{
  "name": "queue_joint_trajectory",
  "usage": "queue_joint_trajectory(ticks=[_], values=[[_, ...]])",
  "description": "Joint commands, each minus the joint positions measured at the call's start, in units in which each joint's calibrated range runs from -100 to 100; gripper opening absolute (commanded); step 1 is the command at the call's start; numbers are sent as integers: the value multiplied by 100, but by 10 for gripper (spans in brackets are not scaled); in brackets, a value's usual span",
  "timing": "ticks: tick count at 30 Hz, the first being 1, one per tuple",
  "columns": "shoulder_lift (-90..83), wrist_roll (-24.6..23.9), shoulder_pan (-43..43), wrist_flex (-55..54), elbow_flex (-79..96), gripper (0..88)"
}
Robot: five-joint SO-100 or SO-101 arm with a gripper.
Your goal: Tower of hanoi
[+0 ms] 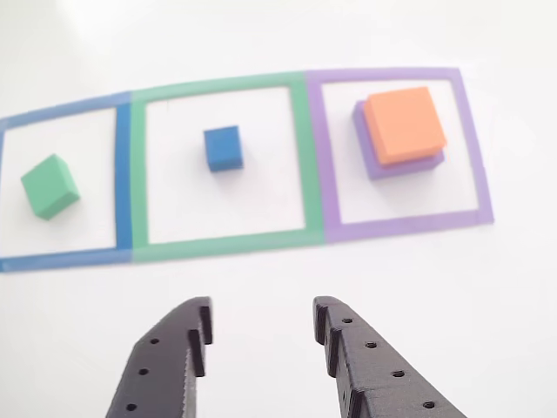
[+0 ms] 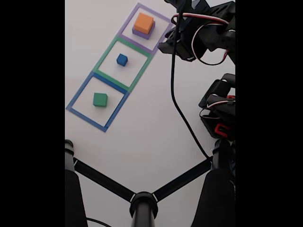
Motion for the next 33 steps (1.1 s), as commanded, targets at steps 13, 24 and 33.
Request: queue_joint_trajectory(ticks=[13, 24, 33], values=[[-222, 0, 218, -4393, 3628, 252], [1388, 0, 126, -8918, 5691, 263], [3632, 0, 20, -11791, 5827, 261]])
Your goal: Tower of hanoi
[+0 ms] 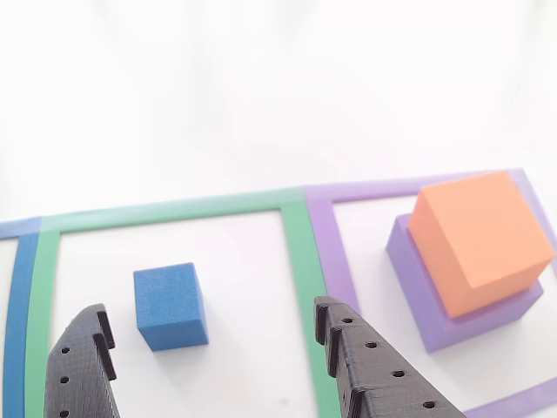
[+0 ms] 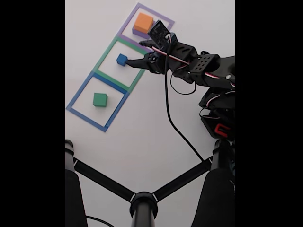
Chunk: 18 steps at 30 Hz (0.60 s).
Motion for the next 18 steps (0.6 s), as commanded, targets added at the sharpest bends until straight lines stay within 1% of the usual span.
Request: queue_joint_trajectory(ticks=[1, 3, 6, 13, 18], values=[[959, 0, -110, -1440, -74, 261], [1432, 0, -133, -1999, -102, 264], [1953, 0, -186, -2533, -165, 266], [3066, 0, -339, -3213, -647, 260], [3716, 0, -430, -3456, -1128, 256]])
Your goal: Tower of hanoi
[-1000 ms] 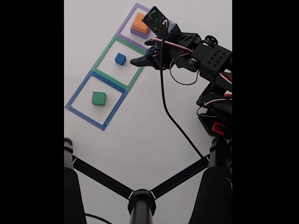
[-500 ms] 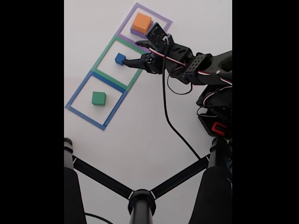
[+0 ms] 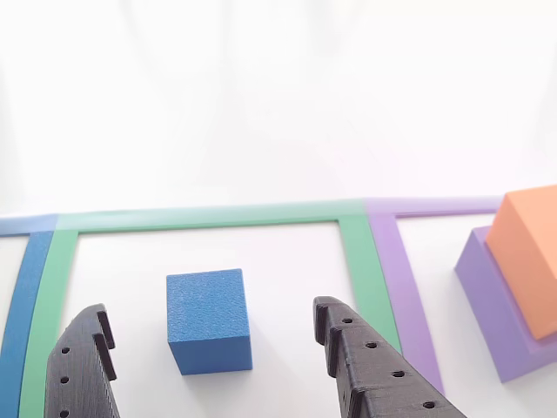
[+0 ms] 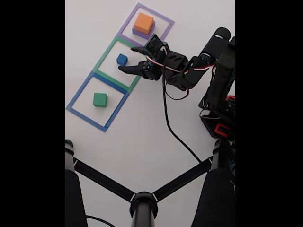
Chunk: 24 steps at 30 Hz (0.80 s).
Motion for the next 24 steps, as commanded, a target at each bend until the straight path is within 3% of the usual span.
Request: queue_joint_trajectory(ticks=[1, 16, 24], values=[[342, 0, -110, -302, -488, 255], [935, 0, -293, -415, -824, 229], [951, 0, -324, -415, -824, 143]])
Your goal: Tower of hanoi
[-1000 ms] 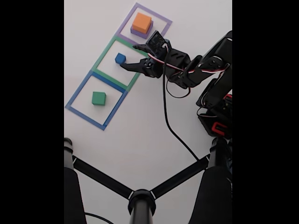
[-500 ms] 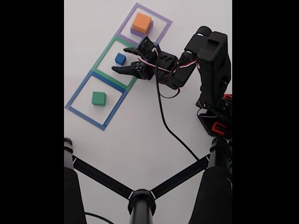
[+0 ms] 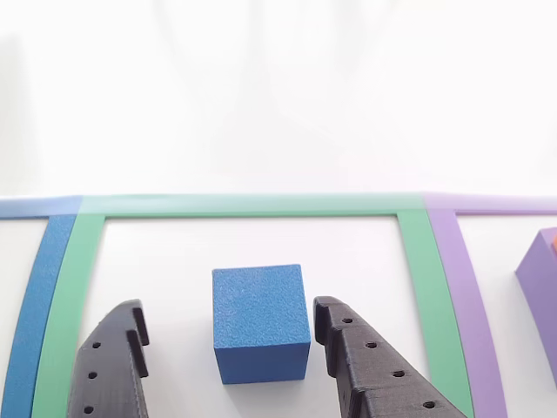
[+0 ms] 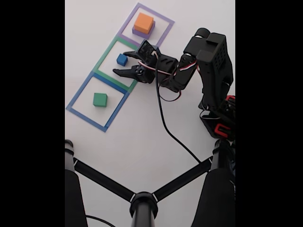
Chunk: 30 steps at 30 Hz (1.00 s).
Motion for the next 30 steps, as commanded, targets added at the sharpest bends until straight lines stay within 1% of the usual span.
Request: queue_joint_trajectory(ticks=[1, 7, 15, 18, 23, 25, 30], values=[[-54, 0, -45, -126, -127, 126], [-54, 0, -60, -126, -137, 58], [-182, 0, -60, -70, -118, 33], [-551, 0, -22, 270, -37, 29], [-1873, 0, -15, 1517, 200, 27], [-2634, 0, -15, 2342, 227, 28], [-4709, 0, -30, 4997, -28, 28]])
